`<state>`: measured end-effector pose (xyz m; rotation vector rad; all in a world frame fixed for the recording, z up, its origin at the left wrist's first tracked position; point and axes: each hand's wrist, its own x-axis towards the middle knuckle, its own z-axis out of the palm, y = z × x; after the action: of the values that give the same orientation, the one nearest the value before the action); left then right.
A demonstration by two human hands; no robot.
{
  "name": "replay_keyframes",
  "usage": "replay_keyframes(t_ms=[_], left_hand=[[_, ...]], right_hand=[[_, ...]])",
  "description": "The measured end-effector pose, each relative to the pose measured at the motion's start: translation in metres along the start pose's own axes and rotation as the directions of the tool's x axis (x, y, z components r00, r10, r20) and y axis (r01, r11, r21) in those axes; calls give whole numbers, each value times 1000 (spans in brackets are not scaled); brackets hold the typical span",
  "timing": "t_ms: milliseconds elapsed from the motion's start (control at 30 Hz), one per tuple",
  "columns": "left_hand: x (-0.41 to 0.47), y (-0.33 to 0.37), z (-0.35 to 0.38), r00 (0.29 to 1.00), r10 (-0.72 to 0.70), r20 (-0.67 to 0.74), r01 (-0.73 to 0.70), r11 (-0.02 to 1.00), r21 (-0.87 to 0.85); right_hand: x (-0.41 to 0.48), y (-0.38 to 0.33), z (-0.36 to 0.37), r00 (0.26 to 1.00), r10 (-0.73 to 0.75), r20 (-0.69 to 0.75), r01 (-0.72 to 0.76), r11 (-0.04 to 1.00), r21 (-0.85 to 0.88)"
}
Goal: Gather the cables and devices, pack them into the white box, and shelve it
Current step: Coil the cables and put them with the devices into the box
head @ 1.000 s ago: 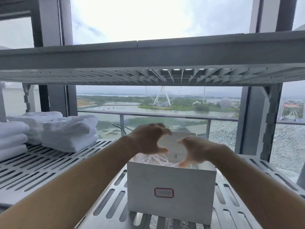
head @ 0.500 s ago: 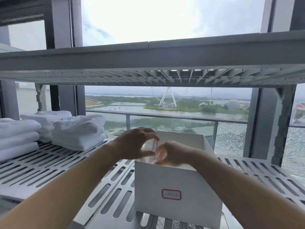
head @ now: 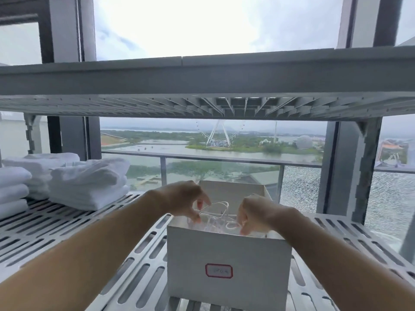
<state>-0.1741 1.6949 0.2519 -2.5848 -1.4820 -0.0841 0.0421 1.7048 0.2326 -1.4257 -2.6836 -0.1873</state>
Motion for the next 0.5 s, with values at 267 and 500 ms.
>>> replay_keyframes(t_ms=[267,500], left_hand=[[16,1,10,960,14,-279,-3,999,40],[2,-3,-1,892,86,-443,-110,994,-28]], right_hand=[[-7,6,-7,966,-8,-259,62,977,202],[3,1,12,983,-156,101,155,988,16]])
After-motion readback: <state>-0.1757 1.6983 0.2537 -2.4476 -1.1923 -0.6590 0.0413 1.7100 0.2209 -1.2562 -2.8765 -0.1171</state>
